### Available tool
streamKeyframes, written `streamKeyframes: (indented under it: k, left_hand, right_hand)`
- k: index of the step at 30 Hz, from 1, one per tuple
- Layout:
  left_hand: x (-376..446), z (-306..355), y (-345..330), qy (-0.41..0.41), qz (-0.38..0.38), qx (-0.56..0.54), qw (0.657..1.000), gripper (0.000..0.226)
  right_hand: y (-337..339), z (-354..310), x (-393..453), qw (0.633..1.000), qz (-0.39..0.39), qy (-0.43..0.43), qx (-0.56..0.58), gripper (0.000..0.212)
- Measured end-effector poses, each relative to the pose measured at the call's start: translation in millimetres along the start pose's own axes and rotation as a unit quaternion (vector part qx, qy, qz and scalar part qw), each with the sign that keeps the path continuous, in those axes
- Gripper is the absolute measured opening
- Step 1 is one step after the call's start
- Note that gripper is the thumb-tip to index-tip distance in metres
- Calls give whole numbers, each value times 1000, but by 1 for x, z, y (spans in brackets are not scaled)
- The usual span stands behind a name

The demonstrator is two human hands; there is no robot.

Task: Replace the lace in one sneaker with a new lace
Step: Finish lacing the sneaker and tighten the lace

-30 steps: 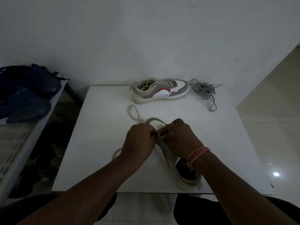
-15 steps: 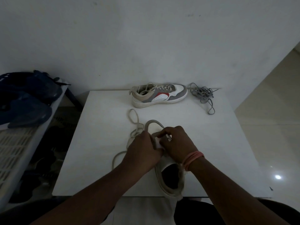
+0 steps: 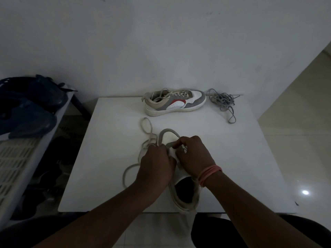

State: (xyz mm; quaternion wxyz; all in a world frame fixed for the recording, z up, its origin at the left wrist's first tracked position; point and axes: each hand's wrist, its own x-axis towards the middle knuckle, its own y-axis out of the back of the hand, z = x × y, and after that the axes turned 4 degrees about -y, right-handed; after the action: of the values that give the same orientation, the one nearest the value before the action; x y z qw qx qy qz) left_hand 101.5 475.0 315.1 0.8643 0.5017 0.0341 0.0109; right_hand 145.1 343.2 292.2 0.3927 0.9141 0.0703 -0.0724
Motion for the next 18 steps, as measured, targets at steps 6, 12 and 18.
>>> streamKeyframes:
  k: [6, 12, 18]
  left_hand:
    - [5, -2, 1, -19, 4, 9, 1000, 21]
    - [12, -6, 5, 19, 28, -48, 998, 24]
    - [16, -7, 12, 65, -12, -108, 992, 17]
  right_hand:
    - [-6, -4, -5, 999, 17, 0, -31, 20]
    - [-11, -8, -11, 997, 41, 29, -51, 23]
    - [-8, -16, -18, 988, 70, 78, -113, 18]
